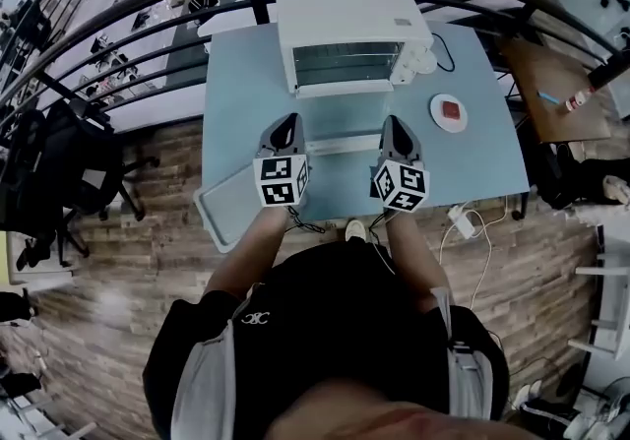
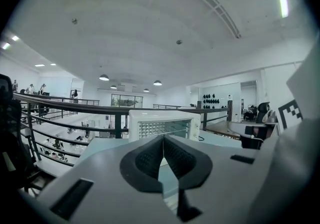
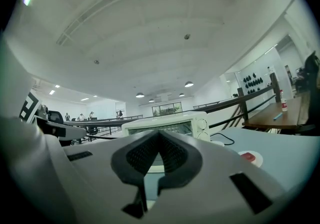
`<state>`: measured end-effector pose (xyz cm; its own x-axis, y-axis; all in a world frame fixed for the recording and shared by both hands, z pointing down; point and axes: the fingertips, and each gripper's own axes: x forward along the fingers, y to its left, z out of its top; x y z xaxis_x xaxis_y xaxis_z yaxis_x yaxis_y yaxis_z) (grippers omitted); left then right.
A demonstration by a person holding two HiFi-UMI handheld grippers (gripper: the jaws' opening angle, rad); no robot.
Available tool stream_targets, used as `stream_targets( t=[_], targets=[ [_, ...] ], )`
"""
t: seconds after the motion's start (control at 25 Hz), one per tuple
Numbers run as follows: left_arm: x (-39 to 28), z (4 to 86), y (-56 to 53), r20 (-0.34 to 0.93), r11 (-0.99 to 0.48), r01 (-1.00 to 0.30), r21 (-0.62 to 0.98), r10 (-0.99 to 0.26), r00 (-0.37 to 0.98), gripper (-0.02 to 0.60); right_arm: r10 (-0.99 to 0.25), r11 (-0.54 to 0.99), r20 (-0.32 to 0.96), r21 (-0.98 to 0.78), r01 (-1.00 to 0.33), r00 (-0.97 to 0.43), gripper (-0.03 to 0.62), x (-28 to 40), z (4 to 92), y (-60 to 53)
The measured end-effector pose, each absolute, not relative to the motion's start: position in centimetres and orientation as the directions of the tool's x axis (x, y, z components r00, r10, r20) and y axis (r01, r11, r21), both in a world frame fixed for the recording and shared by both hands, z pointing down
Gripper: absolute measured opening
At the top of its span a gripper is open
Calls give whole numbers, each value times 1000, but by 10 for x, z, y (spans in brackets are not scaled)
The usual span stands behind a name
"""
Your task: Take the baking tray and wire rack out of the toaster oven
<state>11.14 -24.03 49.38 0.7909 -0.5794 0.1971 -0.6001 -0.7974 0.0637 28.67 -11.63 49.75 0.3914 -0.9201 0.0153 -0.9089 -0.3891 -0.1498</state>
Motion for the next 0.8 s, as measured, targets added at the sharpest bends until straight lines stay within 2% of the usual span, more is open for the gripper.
stream_targets(
  t=[0.44, 0.68, 0.8],
  targets=[
    [168, 490, -270, 191, -762, -641, 85, -619, 761, 17, -938, -345, 17, -171, -923, 348, -1, 352, 495, -155],
    [189, 495, -296, 189, -712, -659, 241, -632, 752, 17, -947, -314, 37, -301, -900, 318, -1, 390, 500, -182],
    [198, 502, -307, 179, -670, -639, 378, -624, 760, 17, -961, -268, 28, -340, -901, 275, -2, 399, 502, -194]
  ],
)
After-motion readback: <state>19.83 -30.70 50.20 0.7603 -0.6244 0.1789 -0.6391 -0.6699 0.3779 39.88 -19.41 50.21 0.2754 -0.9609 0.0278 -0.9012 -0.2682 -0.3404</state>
